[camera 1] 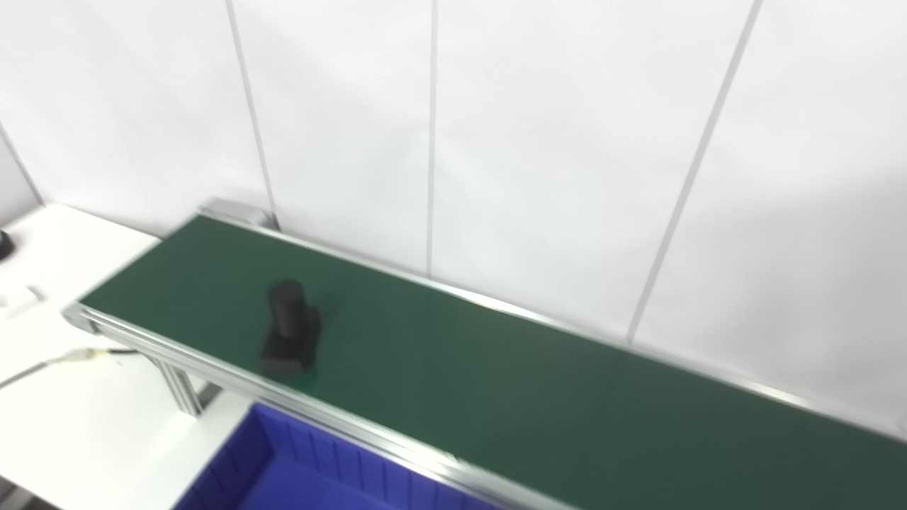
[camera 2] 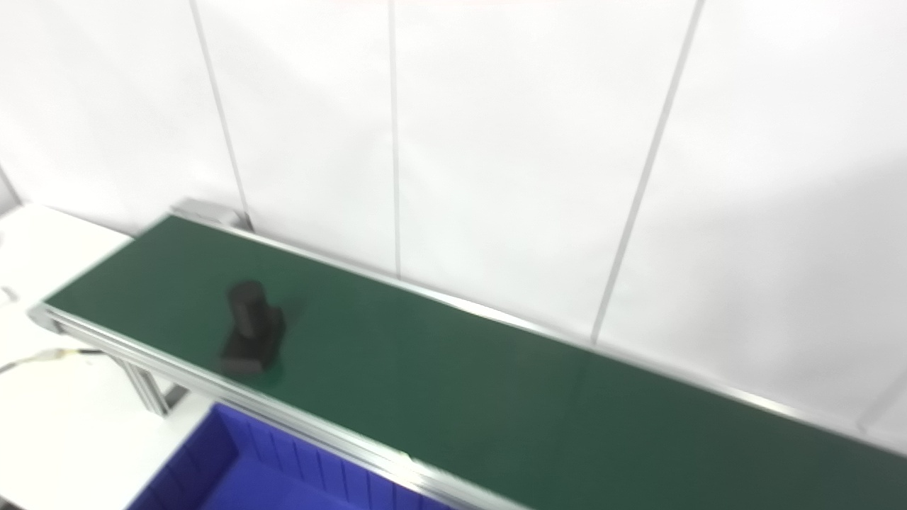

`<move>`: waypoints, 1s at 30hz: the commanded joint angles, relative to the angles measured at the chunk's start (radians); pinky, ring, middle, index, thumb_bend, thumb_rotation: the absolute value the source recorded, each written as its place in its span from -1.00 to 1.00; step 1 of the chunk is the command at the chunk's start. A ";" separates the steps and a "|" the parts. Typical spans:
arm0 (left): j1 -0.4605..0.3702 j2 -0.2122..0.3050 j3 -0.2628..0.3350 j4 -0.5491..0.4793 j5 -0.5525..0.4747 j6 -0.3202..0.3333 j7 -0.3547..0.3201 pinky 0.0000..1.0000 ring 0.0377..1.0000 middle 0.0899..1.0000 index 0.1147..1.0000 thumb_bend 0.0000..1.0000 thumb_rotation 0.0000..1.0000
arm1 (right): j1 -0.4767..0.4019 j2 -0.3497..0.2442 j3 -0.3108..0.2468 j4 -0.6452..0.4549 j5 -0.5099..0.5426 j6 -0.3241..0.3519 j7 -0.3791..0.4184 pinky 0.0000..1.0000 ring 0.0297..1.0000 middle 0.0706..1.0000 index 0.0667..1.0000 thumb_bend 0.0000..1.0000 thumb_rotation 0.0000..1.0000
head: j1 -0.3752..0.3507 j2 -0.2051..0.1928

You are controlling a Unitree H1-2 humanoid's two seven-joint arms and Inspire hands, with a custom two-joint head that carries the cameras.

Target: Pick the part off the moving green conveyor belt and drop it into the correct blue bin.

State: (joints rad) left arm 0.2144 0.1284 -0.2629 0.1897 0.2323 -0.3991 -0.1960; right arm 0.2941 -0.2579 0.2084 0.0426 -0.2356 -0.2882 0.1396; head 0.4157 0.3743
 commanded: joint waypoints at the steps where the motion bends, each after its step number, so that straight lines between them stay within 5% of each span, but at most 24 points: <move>1: -0.014 -0.010 -0.002 -0.019 -0.013 -0.022 0.013 0.41 0.52 0.60 0.62 0.87 -0.73 | -0.014 -0.007 -0.014 0.002 0.009 -0.090 -0.021 0.64 0.66 0.66 0.86 0.82 -0.93 | 0.000 -0.006; 16: -0.032 -0.034 0.002 0.024 -0.035 -0.052 0.017 0.37 0.48 0.56 0.58 0.91 -0.72 | -0.024 0.001 -0.048 0.045 0.204 -0.182 0.008 0.94 0.75 0.72 0.88 0.81 -1.00 | 0.017 -0.011; 30: -0.039 -0.022 -0.034 0.023 -0.053 -0.050 -0.013 0.41 0.51 0.54 0.52 0.87 -0.71 | 0.053 -0.011 -0.148 -0.250 0.398 -0.154 0.087 1.00 0.83 0.75 0.92 0.89 -1.00 | 0.030 -0.008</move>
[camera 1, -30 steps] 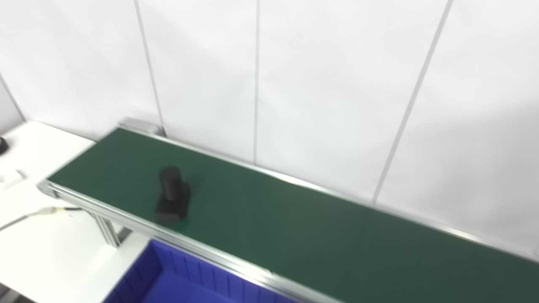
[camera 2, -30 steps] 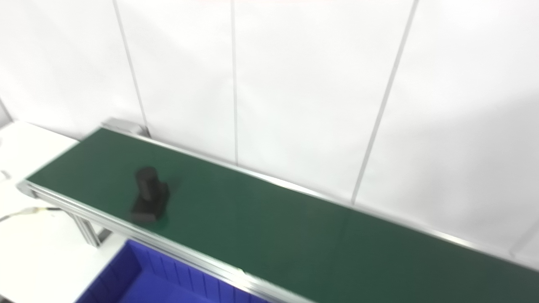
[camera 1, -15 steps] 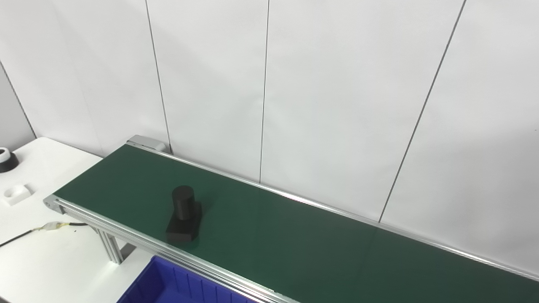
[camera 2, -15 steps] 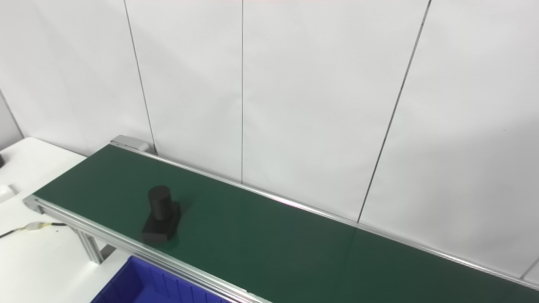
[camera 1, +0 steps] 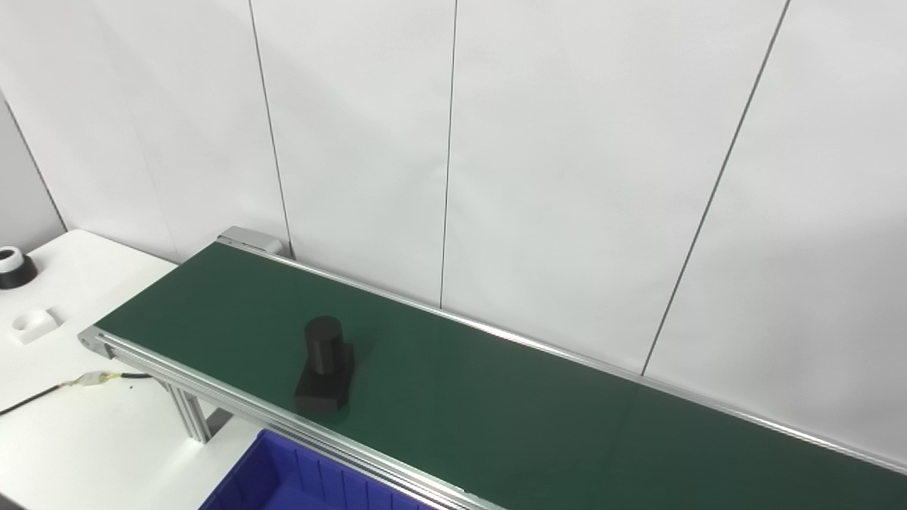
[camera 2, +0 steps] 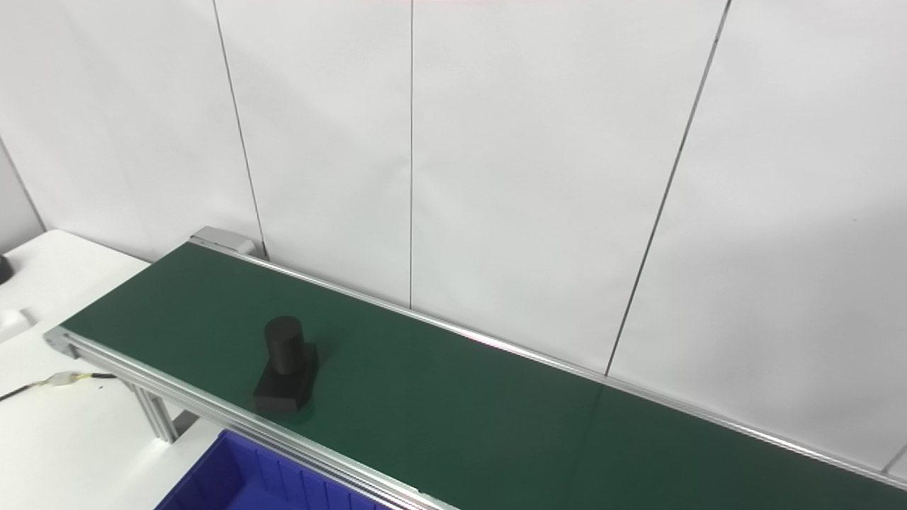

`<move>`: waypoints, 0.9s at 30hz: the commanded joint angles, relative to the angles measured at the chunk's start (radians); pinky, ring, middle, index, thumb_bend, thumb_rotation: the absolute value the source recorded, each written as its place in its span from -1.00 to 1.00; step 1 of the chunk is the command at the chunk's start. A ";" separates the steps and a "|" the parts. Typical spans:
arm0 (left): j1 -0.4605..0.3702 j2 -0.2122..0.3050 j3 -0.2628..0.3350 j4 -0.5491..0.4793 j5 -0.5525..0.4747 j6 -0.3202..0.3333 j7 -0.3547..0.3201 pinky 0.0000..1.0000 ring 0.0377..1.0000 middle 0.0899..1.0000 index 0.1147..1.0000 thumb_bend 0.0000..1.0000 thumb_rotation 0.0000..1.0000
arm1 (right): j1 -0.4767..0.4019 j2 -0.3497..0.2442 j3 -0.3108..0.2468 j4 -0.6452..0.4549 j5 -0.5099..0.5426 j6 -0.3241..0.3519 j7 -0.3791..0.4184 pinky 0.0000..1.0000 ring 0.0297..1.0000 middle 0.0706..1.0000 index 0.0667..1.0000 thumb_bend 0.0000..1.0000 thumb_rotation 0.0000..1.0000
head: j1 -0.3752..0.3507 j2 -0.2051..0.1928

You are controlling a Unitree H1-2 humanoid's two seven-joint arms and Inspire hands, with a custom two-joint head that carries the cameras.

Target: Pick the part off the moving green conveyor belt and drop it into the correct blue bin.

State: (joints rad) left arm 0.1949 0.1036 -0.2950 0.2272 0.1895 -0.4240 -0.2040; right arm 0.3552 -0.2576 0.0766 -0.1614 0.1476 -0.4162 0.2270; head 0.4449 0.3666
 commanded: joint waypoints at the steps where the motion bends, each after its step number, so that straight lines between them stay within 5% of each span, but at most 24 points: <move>1: -0.020 0.002 -0.004 -0.013 -0.007 -0.024 -0.004 0.41 0.52 0.54 0.51 0.87 -0.71 | -0.009 -0.011 -0.023 -0.069 0.012 -0.020 -0.004 1.00 0.82 0.75 0.91 0.91 -1.00 | 0.002 0.000; 10: -0.037 -0.007 -0.012 0.006 0.019 -0.014 0.006 0.43 0.53 0.54 0.50 0.87 -0.70 | -0.064 -0.013 -0.062 -0.217 -0.018 0.069 -0.016 0.75 0.68 0.66 0.79 1.00 -1.00 | 0.006 -0.003; 16: -0.050 -0.012 -0.013 0.031 0.021 -0.028 0.010 0.44 0.54 0.55 0.50 0.88 -0.66 | -0.127 -0.011 -0.079 -0.224 -0.069 0.080 -0.026 0.44 0.58 0.61 0.69 1.00 -1.00 | 0.006 -0.006; 27: -0.057 -0.017 -0.018 0.040 0.044 -0.023 0.025 0.46 0.55 0.55 0.50 0.87 -0.60 | -0.225 -0.020 -0.066 -0.230 -0.067 0.169 -0.005 0.56 0.63 0.65 0.74 1.00 -1.00 | 0.001 -0.012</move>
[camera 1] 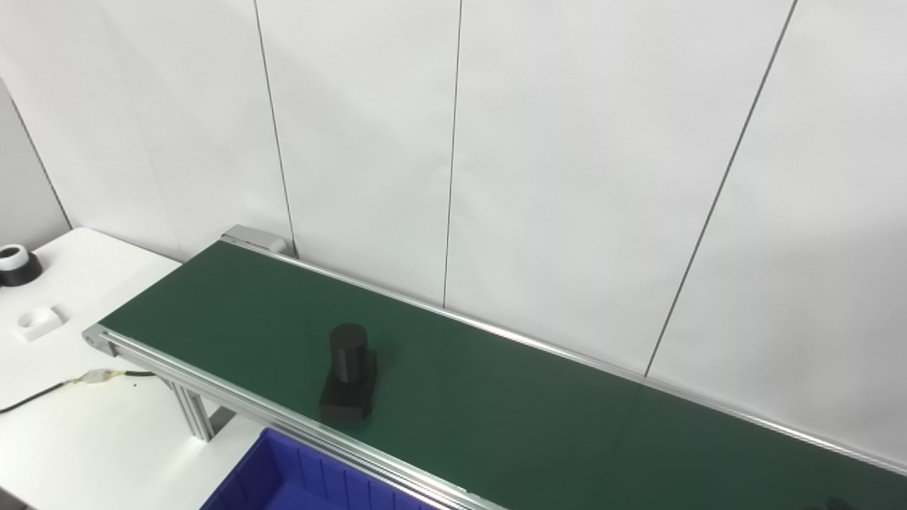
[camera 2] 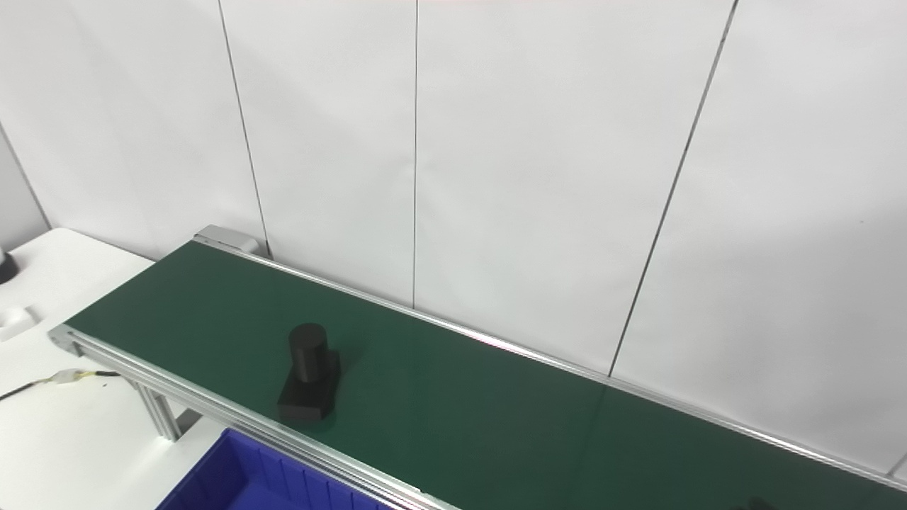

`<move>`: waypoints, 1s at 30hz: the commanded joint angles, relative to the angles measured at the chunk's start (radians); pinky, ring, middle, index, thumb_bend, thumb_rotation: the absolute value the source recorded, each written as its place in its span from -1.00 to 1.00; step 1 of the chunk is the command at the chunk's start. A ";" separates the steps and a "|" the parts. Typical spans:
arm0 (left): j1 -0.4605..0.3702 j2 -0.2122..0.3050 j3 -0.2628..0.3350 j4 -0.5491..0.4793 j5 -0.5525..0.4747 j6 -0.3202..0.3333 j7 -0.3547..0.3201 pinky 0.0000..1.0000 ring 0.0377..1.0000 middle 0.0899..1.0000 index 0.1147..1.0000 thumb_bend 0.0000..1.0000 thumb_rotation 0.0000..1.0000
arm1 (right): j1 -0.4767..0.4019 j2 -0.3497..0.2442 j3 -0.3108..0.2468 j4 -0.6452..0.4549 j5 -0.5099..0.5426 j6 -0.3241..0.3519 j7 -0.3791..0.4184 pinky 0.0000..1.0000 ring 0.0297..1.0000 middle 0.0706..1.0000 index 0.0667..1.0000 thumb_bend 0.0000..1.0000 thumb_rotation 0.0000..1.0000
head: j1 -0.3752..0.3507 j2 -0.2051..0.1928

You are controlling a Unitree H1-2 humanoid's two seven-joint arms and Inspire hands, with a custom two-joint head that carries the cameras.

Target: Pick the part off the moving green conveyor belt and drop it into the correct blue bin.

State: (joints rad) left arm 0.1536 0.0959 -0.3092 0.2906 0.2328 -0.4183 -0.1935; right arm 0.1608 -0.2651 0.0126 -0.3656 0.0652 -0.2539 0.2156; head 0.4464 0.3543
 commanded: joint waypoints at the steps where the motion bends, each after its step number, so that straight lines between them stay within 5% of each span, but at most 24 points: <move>1: -0.016 -0.011 -0.003 -0.024 -0.001 -0.025 0.014 0.47 0.56 0.55 0.50 0.87 -0.61 | -0.038 -0.012 -0.001 -0.022 0.014 0.012 0.007 0.57 0.63 0.65 0.74 1.00 -1.00 | -0.001 0.001; 14: -0.015 -0.011 -0.005 -0.024 -0.002 -0.029 0.011 0.46 0.55 0.55 0.49 0.89 -0.58 | -0.077 -0.018 -0.006 0.009 -0.028 0.014 0.004 0.53 0.63 0.66 0.73 1.00 -0.98 | -0.034 0.017; 30: -0.010 -0.010 -0.007 -0.030 0.005 -0.032 0.016 0.43 0.53 0.55 0.50 0.86 -0.64 | -0.184 -0.026 -0.013 0.029 -0.097 0.121 -0.001 0.56 0.66 0.70 0.79 0.94 -0.49 | -0.040 0.027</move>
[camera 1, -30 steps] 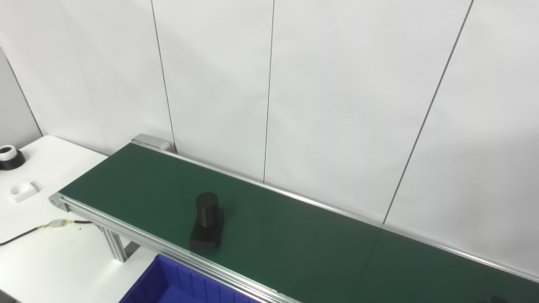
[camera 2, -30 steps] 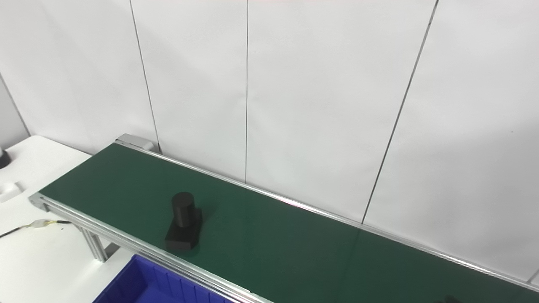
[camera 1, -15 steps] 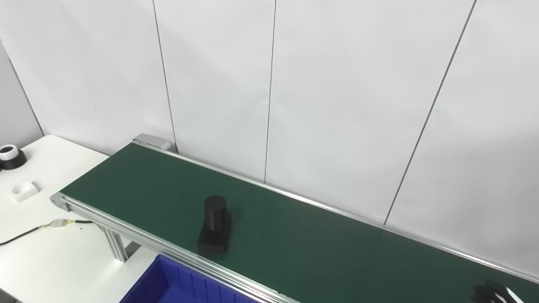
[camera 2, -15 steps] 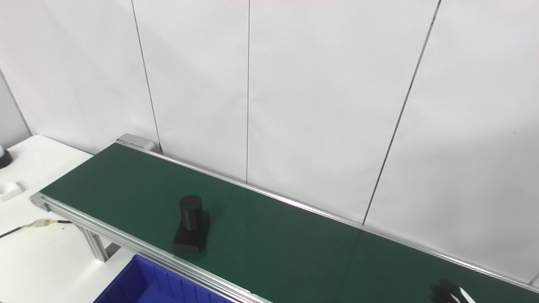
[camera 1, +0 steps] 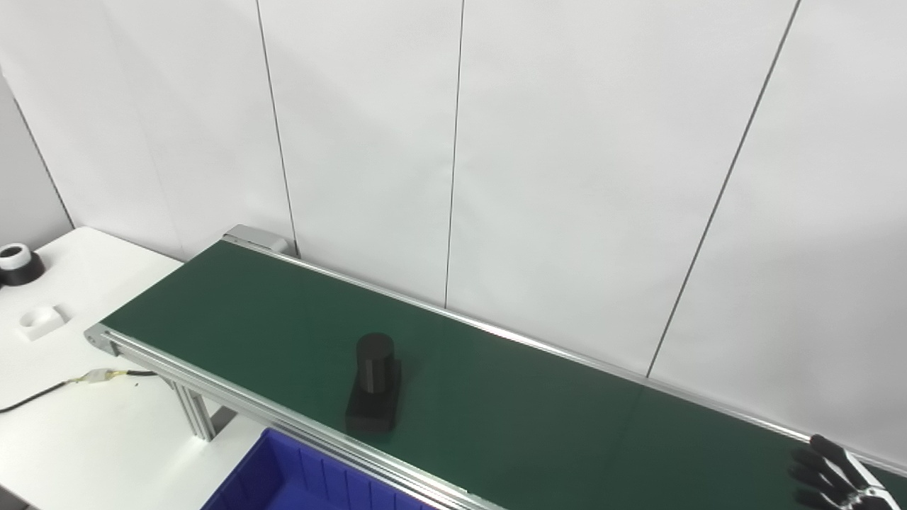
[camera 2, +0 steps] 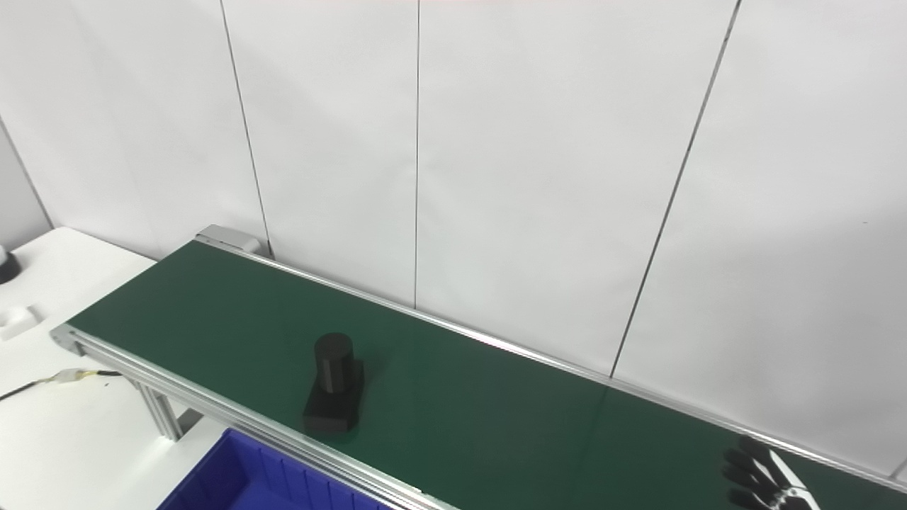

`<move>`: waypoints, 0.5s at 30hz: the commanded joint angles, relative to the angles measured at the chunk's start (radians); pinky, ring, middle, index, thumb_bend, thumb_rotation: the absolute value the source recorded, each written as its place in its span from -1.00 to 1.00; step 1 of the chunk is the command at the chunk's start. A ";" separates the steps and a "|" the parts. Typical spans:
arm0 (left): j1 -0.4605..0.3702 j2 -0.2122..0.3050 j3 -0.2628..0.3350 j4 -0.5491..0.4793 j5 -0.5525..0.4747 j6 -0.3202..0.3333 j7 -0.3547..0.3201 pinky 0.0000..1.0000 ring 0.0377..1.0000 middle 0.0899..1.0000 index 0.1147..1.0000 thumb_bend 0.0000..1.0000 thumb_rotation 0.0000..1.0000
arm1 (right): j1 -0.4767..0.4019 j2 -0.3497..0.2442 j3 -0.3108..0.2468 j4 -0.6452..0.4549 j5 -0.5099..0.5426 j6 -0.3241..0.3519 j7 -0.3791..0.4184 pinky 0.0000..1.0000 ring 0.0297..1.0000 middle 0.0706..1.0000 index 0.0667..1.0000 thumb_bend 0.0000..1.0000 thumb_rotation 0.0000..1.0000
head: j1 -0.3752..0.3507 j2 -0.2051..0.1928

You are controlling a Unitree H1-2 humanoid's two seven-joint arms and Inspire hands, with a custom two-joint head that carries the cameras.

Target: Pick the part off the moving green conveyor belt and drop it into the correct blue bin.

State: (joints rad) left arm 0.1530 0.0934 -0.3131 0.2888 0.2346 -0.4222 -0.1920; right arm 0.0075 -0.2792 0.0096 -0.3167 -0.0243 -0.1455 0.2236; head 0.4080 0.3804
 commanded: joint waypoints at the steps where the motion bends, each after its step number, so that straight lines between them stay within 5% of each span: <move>1: -0.010 -0.007 -0.004 -0.027 0.006 -0.031 0.017 0.43 0.53 0.55 0.50 0.86 -0.62 | -0.038 -0.013 -0.009 -0.022 -0.013 0.027 -0.008 0.57 0.66 0.70 0.79 0.94 -0.45 | -0.002 0.001; 15: -0.007 -0.004 -0.004 -0.027 -0.021 -0.035 0.004 0.42 0.51 0.55 0.51 0.86 -0.64 | -0.137 -0.030 0.016 -0.015 -0.068 0.123 0.018 0.58 0.69 0.75 0.84 0.87 -0.38 | -0.011 0.008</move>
State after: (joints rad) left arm 0.1533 0.0937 -0.3136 0.2889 0.2268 -0.4217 -0.1944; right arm -0.0954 -0.2951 0.0261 -0.3157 -0.0905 -0.0326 0.2378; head 0.3989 0.3881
